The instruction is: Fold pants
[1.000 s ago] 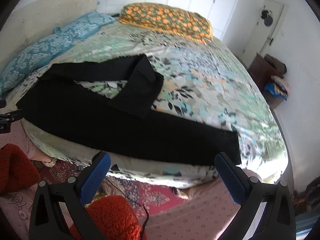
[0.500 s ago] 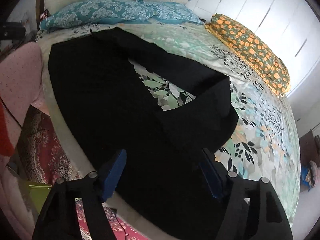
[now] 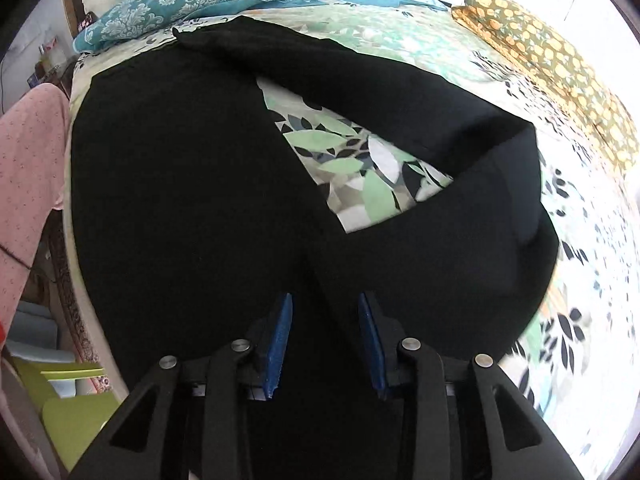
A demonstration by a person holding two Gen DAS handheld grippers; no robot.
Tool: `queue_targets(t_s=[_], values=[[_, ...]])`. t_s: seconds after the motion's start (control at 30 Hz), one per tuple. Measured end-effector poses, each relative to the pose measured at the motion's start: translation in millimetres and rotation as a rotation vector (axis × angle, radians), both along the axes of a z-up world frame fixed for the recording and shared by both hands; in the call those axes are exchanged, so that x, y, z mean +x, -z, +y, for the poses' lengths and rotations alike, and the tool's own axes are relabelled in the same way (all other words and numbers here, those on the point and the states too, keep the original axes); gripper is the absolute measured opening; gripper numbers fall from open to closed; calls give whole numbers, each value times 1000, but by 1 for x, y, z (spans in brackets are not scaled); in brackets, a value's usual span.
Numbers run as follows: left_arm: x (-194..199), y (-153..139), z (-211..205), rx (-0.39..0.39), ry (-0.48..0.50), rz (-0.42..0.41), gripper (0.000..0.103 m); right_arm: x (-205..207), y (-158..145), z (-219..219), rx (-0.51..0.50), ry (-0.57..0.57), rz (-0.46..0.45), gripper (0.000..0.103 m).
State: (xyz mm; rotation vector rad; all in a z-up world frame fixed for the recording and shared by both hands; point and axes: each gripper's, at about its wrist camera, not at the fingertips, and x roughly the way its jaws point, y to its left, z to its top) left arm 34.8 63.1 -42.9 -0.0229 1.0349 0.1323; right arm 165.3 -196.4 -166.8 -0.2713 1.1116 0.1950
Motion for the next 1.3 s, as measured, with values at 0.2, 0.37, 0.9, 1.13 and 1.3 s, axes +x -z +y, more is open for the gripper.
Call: queue_targets(t_s=[0.2, 0.37, 0.9, 1.13, 1.3], values=[[2, 3, -1, 20, 4, 18, 102, 12, -6, -30, 156, 174, -10, 18], [10, 10, 4, 6, -27, 54, 102, 0, -89, -122, 312, 398, -159, 15], [53, 19, -70, 131, 145, 119, 102, -3, -70, -411, 375, 929, -188, 4], [73, 32, -94, 163, 172, 170, 102, 28, -20, -449, 412, 855, 26, 19], [77, 38, -104, 191, 195, 186, 102, 1, 9, -485, 665, 1002, -22, 57]])
